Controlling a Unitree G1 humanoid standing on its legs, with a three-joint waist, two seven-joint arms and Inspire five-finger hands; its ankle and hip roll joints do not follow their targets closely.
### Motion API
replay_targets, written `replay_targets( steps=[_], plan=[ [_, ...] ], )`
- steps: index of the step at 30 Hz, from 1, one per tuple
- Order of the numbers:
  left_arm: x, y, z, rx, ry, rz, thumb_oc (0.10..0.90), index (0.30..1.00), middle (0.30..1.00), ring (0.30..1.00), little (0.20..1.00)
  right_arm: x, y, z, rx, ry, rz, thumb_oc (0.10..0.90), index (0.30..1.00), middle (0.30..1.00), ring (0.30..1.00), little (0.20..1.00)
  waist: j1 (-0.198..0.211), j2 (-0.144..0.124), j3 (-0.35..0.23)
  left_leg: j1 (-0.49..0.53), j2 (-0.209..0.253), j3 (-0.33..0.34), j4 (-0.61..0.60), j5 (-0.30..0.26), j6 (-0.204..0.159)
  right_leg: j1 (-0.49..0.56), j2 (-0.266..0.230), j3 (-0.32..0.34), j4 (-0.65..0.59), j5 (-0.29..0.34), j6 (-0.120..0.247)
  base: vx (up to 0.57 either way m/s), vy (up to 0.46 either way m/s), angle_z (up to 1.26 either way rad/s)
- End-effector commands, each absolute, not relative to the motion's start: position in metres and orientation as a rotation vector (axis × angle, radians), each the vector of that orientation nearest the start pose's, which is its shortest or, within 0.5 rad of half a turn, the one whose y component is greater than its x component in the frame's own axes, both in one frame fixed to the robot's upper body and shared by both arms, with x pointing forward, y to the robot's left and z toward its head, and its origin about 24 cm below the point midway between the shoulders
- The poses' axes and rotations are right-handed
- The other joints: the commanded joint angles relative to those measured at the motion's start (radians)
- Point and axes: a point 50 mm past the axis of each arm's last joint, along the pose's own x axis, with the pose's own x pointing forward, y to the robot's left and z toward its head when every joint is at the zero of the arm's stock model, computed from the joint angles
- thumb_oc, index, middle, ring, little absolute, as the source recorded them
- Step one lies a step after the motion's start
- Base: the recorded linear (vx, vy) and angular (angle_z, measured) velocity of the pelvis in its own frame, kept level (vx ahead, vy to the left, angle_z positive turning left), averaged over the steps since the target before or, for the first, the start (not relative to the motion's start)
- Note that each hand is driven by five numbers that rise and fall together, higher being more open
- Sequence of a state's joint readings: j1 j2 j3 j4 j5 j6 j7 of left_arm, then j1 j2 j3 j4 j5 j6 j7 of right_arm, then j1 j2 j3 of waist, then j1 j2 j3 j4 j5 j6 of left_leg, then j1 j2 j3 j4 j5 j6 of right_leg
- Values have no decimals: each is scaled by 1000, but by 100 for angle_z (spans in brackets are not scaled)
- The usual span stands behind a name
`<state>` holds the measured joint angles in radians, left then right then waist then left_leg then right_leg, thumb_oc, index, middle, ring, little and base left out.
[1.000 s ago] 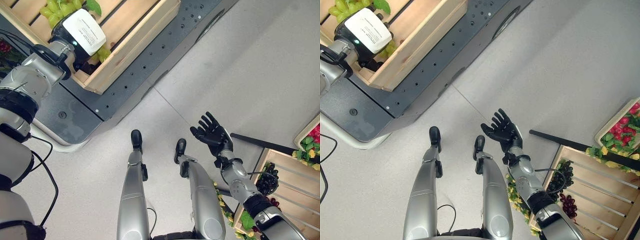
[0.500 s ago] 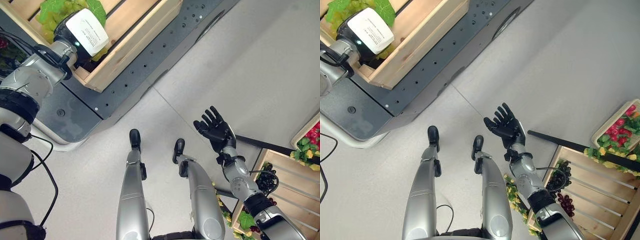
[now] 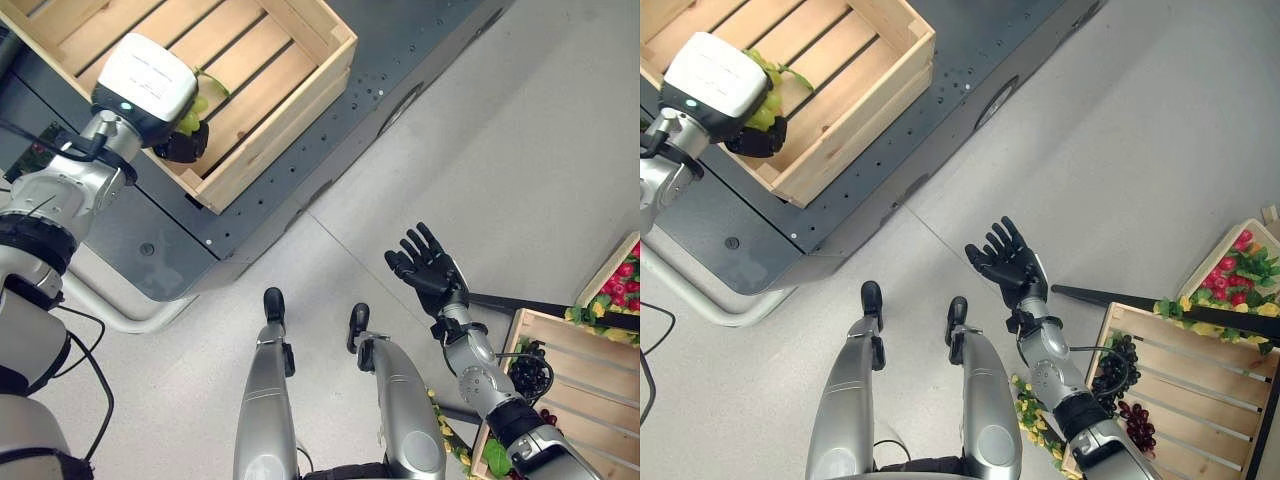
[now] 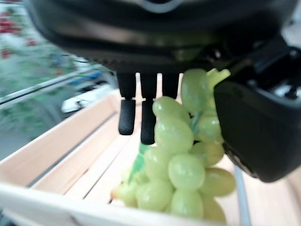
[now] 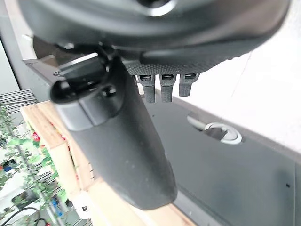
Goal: Pick up the fruits from the basket on one side to the basket on the other side
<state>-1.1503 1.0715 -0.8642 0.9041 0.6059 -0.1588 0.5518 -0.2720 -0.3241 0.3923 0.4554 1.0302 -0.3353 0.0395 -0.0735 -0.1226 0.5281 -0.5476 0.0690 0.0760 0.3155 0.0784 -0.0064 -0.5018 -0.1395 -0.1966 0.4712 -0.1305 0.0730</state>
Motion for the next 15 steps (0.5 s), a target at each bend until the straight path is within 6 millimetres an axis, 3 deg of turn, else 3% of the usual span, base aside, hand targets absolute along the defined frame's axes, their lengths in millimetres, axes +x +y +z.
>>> replay_targets(
  steps=[1, 11, 15],
  plan=[
    [338, 333, 320, 1499, -660, 808, 400, 300, 300, 300, 300, 293, -175, 58, 610, -184, 92, 800, 900, 900, 900, 900, 32, 44, -8, 158, -34, 65, 49, -187, 26, 75, -22, 21, -77, 127, 36, 26, 18, -8],
    [327, 350, 305, 788, -668, 966, 400, 300, 300, 300, 300, 287, -166, 53, 554, -162, 93, 800, 900, 900, 900, 900, 20, 76, -8, 285, -45, 73, 29, -204, 26, 175, -33, 36, -71, 95, 27, 33, 15, -5],
    [323, 355, 301, 591, -682, 1000, 400, 300, 300, 300, 300, 284, -164, 51, 528, -152, 96, 800, 900, 900, 900, 900, 15, 84, -15, 322, -48, 71, 19, -208, 25, 209, -36, 39, -75, 83, 24, 41, 2, -1]
  ],
)
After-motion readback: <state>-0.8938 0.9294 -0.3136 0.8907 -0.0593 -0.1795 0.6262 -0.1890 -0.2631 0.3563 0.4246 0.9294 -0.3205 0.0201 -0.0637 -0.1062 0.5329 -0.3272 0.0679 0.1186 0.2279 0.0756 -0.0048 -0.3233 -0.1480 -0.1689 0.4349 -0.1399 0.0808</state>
